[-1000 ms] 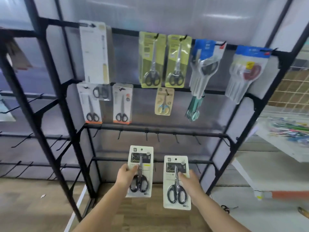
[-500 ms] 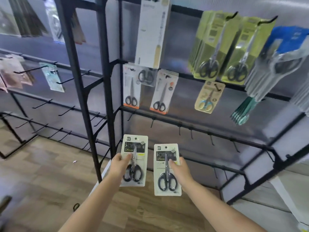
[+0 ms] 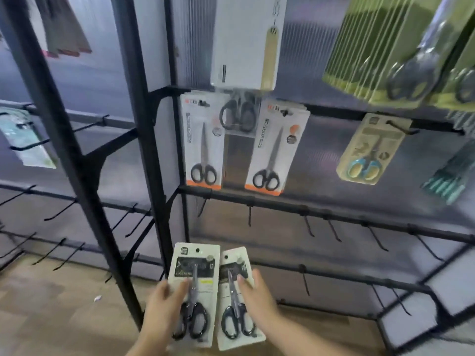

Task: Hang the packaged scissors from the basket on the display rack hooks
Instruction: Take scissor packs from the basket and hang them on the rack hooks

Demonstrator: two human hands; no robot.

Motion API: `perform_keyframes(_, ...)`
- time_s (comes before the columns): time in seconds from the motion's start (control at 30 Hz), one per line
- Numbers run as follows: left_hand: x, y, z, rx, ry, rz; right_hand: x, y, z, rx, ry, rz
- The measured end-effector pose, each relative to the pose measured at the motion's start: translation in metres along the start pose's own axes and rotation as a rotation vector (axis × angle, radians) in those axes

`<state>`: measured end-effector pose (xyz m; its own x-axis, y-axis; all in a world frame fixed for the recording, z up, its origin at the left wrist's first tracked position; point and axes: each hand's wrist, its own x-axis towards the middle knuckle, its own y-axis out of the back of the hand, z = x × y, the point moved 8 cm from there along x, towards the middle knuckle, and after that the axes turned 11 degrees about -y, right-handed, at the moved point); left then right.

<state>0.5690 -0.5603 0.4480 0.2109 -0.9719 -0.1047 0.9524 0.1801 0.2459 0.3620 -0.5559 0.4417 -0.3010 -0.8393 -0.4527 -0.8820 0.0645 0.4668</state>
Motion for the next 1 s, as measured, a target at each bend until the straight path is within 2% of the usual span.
perform_keyframes(0.27,0.073,0.01,-0.05,0.007,0.013,0.05,0.085,-0.067,-0.046,0.159,0.103,0.012)
perform_keyframes(0.43,0.097,0.014,-0.066,-0.037,0.029,0.086,0.114,-0.086,-0.066,0.148,0.182,0.047)
perform_keyframes(0.63,0.109,0.018,-0.07,-0.068,0.036,0.091,0.128,-0.089,-0.075,0.099,0.24,0.083)
perform_keyframes(1.0,0.112,0.007,-0.072,-0.111,0.049,0.056,0.152,-0.085,-0.078,0.027,0.192,0.142)
